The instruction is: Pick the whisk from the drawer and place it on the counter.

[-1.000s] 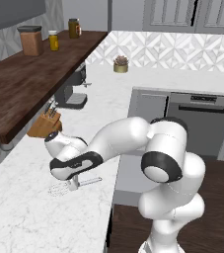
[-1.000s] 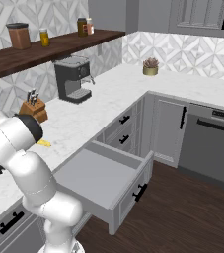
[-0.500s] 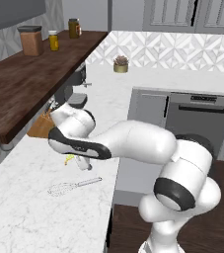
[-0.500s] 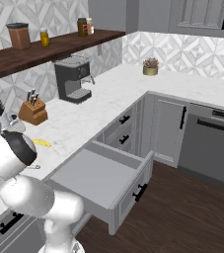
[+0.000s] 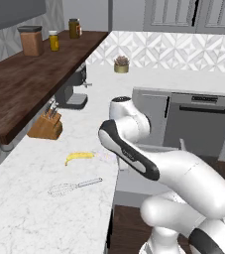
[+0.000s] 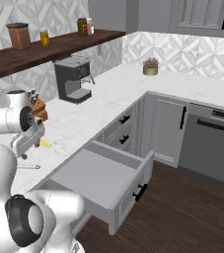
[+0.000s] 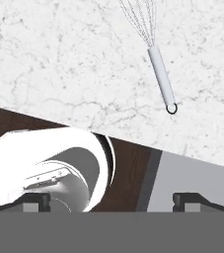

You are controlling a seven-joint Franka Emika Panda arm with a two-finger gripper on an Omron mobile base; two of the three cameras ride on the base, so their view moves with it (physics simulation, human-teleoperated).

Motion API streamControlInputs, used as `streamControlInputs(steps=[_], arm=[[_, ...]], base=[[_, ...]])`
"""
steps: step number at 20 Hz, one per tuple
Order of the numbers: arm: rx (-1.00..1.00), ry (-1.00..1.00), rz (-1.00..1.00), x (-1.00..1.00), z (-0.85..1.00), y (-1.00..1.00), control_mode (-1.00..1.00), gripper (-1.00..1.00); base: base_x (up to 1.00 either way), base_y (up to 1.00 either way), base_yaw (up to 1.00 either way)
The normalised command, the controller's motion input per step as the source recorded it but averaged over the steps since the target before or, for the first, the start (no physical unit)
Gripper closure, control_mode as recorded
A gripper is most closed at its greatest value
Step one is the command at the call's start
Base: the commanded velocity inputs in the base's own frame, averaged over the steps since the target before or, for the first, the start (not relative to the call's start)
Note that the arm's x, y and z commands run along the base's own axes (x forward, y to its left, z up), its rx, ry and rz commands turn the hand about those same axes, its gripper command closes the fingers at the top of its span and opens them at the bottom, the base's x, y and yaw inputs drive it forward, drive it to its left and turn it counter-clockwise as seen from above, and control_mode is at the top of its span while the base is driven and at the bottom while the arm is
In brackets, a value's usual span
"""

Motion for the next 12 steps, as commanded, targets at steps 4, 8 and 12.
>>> streamControlInputs(steps=[4, 8, 12], arm=[[0.32, -0.09, -0.02, 0.17, 0.31, -1.00, -1.00, -1.00], [0.26, -0.04, -0.12, 0.64, 0.24, -1.00, -1.00, -1.00], [0.15, -0.02, -0.22, 1.00, 0.01, -0.88, -1.00, -1.00]], base=[[0.00, 0.00, 0.00], [0.00, 0.00, 0.00], [0.00, 0.00, 0.00]])
